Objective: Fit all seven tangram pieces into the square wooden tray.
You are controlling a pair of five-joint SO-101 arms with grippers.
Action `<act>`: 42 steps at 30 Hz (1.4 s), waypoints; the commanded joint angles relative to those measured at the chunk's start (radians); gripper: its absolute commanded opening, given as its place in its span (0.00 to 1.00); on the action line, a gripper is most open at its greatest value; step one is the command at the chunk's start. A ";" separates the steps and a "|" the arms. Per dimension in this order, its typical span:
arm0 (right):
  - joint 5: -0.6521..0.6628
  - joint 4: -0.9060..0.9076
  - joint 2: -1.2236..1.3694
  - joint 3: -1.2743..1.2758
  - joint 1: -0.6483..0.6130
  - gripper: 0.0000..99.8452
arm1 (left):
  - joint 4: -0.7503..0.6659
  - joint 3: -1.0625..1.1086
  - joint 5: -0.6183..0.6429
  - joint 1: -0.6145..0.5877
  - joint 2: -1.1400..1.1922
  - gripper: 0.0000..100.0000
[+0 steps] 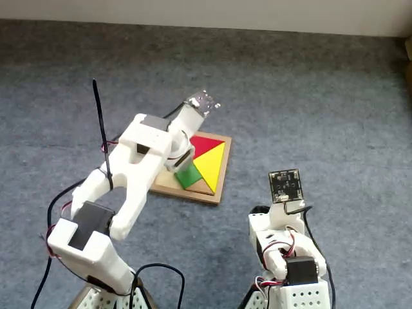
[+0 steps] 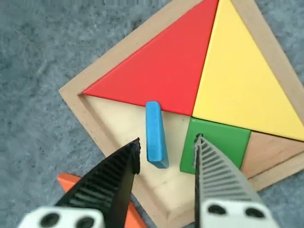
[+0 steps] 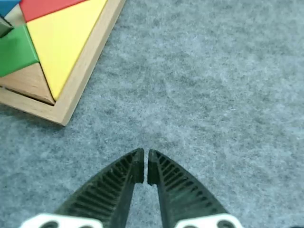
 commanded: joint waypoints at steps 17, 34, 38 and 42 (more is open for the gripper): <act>-0.006 -0.008 -0.012 0.107 0.013 0.03 | 0.123 -0.094 0.083 0.084 -0.127 0.20; -0.006 -0.008 -0.012 0.107 0.013 0.03 | 0.106 -0.104 0.080 -0.038 -0.005 0.20; -0.006 -0.008 -0.012 0.107 0.013 0.03 | 0.106 -0.102 0.083 0.036 0.021 0.20; -0.006 -0.008 -0.012 0.107 0.013 0.03 | 0.106 -0.093 0.084 0.120 -0.013 0.20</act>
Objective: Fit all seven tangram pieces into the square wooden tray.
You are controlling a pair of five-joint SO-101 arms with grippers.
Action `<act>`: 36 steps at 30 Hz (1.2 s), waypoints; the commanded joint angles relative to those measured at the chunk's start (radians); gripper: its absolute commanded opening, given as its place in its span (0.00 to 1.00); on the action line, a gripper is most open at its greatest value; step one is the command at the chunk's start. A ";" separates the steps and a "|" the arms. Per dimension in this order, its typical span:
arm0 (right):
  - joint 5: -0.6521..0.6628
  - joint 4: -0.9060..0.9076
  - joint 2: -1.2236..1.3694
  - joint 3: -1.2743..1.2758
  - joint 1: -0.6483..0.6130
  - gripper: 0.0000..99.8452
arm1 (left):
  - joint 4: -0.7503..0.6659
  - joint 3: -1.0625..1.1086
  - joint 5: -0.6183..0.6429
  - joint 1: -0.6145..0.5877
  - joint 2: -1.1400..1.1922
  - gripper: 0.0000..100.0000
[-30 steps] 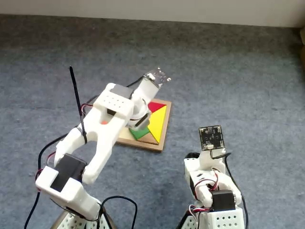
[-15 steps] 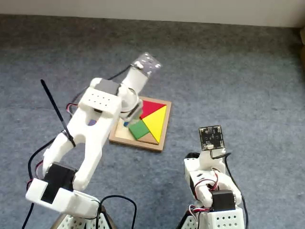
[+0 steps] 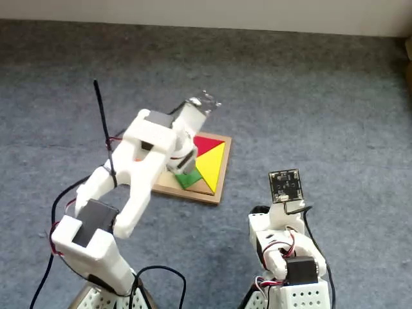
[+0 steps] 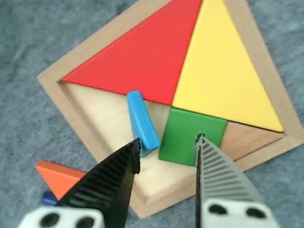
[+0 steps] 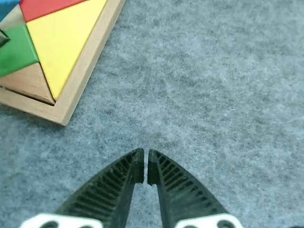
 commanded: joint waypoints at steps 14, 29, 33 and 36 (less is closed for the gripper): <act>-0.006 -0.008 -0.012 0.107 0.013 0.03 | -0.005 -0.039 0.071 0.018 -0.097 0.20; -0.006 -0.008 -0.012 0.107 0.013 0.03 | -0.054 -0.041 0.143 -0.263 -0.088 0.18; -0.006 -0.008 -0.012 0.107 0.013 0.03 | -0.083 -0.028 0.143 -0.268 -0.076 0.18; -0.006 -0.008 -0.012 0.107 0.013 0.03 | -0.084 -0.028 0.143 -0.240 -0.033 0.18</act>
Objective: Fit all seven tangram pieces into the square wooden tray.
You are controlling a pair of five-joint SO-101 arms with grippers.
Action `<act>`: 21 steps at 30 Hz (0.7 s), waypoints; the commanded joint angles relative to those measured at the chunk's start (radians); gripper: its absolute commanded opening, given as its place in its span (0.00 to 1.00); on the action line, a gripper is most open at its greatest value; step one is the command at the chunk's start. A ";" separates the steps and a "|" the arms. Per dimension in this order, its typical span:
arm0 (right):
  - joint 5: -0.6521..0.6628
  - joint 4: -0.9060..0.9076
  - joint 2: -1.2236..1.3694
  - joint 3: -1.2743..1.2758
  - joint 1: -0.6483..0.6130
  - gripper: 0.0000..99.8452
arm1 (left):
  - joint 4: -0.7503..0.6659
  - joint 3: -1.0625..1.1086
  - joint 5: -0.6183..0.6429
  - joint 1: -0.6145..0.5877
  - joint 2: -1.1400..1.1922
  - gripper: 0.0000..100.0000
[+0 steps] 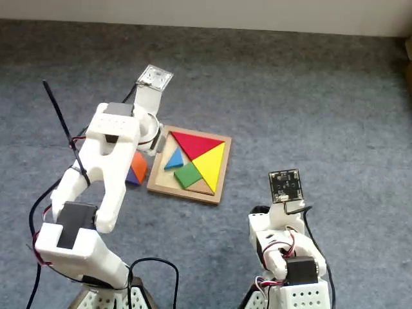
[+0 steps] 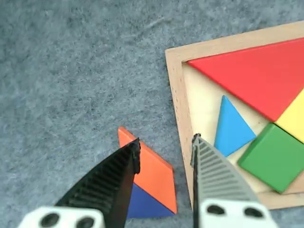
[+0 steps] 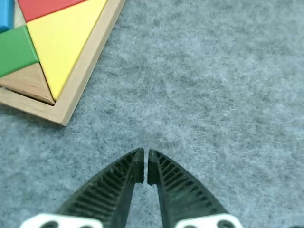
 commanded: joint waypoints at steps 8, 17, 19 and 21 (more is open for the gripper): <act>-0.006 -0.008 -0.012 0.107 0.013 0.03 | -0.055 -0.031 0.011 0.036 0.130 0.18; -0.006 -0.008 -0.012 0.107 0.013 0.03 | 0.046 -0.041 0.020 0.196 0.079 0.17; -0.006 -0.008 -0.012 0.107 0.013 0.03 | 0.041 -0.045 0.029 0.202 0.071 0.17; -0.006 -0.008 -0.012 0.107 0.013 0.03 | 0.029 -0.070 0.057 0.200 0.073 0.17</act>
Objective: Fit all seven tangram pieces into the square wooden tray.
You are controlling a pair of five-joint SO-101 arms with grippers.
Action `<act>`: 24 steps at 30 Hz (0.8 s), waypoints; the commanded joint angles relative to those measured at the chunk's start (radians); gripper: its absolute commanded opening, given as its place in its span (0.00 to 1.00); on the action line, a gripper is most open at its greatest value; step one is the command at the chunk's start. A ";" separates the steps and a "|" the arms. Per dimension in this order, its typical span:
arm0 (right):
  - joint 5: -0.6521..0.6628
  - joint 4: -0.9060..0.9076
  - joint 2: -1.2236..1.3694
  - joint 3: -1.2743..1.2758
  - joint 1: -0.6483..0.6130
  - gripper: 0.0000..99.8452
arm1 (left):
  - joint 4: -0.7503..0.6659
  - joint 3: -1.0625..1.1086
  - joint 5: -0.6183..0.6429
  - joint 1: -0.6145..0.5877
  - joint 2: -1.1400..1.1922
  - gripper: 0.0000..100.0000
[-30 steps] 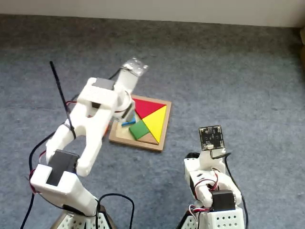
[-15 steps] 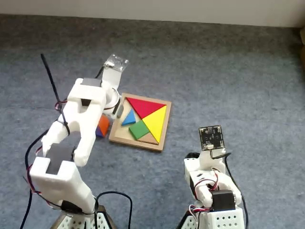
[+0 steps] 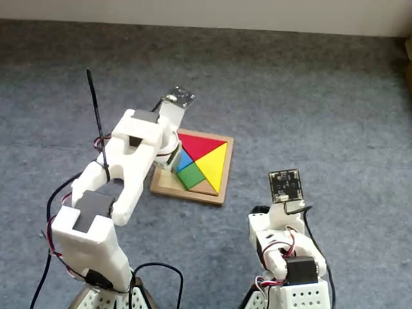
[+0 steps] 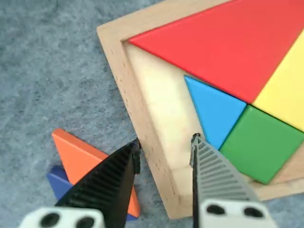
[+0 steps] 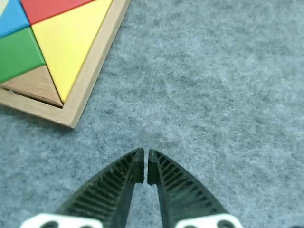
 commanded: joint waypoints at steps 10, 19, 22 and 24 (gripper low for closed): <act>-0.006 -0.008 -0.012 0.107 0.013 0.03 | 0.206 -0.266 0.034 -0.010 -0.062 0.17; -0.006 -0.008 -0.012 0.107 0.013 0.03 | 0.555 -0.484 0.034 -0.150 -0.062 0.23; -0.006 -0.008 -0.012 0.107 0.013 0.03 | 0.569 -0.483 0.032 -0.209 -0.061 0.23; -0.006 -0.008 -0.012 0.107 0.013 0.03 | 0.572 -0.481 0.034 -0.249 -0.053 0.23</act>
